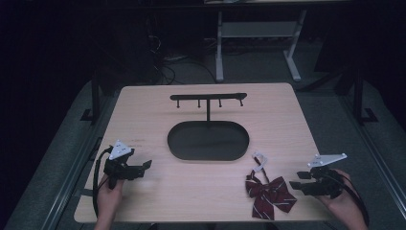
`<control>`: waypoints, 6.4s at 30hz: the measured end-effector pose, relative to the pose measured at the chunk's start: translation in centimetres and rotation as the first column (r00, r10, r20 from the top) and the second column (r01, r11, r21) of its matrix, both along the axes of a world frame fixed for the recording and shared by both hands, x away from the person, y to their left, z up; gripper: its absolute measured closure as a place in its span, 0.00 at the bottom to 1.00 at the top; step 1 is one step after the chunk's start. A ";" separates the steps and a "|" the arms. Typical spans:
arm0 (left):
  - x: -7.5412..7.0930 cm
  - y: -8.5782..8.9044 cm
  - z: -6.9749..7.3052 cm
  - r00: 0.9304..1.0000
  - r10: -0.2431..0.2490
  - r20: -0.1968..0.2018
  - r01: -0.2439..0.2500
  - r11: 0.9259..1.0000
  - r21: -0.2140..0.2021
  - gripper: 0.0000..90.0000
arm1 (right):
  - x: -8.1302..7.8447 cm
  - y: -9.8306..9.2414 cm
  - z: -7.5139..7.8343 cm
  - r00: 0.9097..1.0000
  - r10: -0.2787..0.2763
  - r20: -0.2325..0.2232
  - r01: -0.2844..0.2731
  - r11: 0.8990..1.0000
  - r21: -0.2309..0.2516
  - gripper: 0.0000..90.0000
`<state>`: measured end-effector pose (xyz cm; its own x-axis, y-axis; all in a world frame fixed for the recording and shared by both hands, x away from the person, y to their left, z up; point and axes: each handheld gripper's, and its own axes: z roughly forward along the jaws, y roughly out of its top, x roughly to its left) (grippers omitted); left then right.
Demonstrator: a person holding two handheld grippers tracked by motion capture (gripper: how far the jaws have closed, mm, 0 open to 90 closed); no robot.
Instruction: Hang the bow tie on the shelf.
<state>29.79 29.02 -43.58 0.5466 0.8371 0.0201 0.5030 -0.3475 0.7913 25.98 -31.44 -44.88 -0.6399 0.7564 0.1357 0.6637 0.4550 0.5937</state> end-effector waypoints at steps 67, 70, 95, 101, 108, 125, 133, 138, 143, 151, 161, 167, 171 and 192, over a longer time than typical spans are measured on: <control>-0.2 0.3 0.1 1.000 0.007 0.005 -0.007 1.000 -0.012 0.18 | 5.3 7.9 3.9 0.969 0.240 -0.058 -0.243 0.968 -0.059 0.55; -0.2 0.3 0.1 1.000 0.007 0.004 -0.007 1.000 -0.011 0.18 | 5.5 8.0 3.7 0.970 0.235 -0.064 -0.239 0.969 -0.065 0.56; -0.3 0.3 0.1 1.000 0.004 0.005 -0.004 1.000 -0.011 0.18 | 7.0 9.8 1.6 0.961 0.217 -0.173 -0.243 0.959 -0.146 0.66; -0.2 0.3 0.1 1.000 0.002 0.006 -0.002 1.000 -0.011 0.18 | 7.2 10.0 1.2 0.961 0.197 -0.195 -0.232 0.956 -0.179 0.69; -0.3 0.3 0.1 1.000 0.002 0.006 -0.002 1.000 -0.011 0.18 | 7.4 10.4 0.8 0.959 0.190 -0.208 -0.232 0.952 -0.198 0.71; -0.2 0.3 0.1 1.000 -0.001 0.008 0.001 1.000 -0.011 0.18 | 7.2 11.0 0.6 0.970 0.179 -0.162 -0.217 0.939 -0.266 0.92; -0.2 0.3 0.1 1.000 -0.003 0.007 0.003 1.000 -0.008 0.18 | 7.1 11.0 0.7 0.970 0.183 -0.159 -0.222 0.937 -0.272 0.99; -0.2 0.3 0.1 1.000 -0.004 0.005 0.004 1.000 -0.006 0.18 | 6.9 10.7 1.4 0.969 0.190 -0.159 -0.226 0.941 -0.253 0.99; -0.2 0.2 0.1 1.000 -0.004 0.005 0.004 1.000 -0.005 0.18 | 6.7 10.6 2.8 0.967 0.210 -0.147 -0.239 0.946 -0.218 0.99; -0.2 0.2 0.1 1.000 -0.001 0.004 0.001 1.000 -0.012 0.18 | 6.4 10.8 4.9 0.959 0.252 -0.133 -0.273 0.946 -0.173 0.99; -0.2 0.2 0.1 1.000 -0.001 0.002 0.001 1.000 -0.012 0.18 | 6.3 11.9 7.7 0.945 0.316 -0.084 -0.325 0.936 -0.135 0.99; -0.3 0.1 0.1 1.000 0.002 0.005 -0.002 1.000 -0.020 0.18 | 6.6 13.0 9.4 0.934 0.354 -0.057 -0.358 0.927 -0.111 0.99; -0.3 0.1 0.1 1.000 0.002 0.006 -0.002 1.000 -0.021 0.18 | 6.9 13.7 10.6 0.928 0.372 -0.038 -0.374 0.921 -0.110 0.99; -0.3 0.2 0.2 1.000 0.002 0.010 -0.002 1.000 -0.024 0.18 | 8.7 16.6 14.4 0.903 0.430 -0.013 -0.429 0.898 -0.100 0.99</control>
<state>29.53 29.24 -43.43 0.5449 0.8385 0.0056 0.4958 -0.3276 0.8043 34.64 -14.80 -30.53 -0.9066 0.4165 0.0678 0.3852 0.7511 0.5362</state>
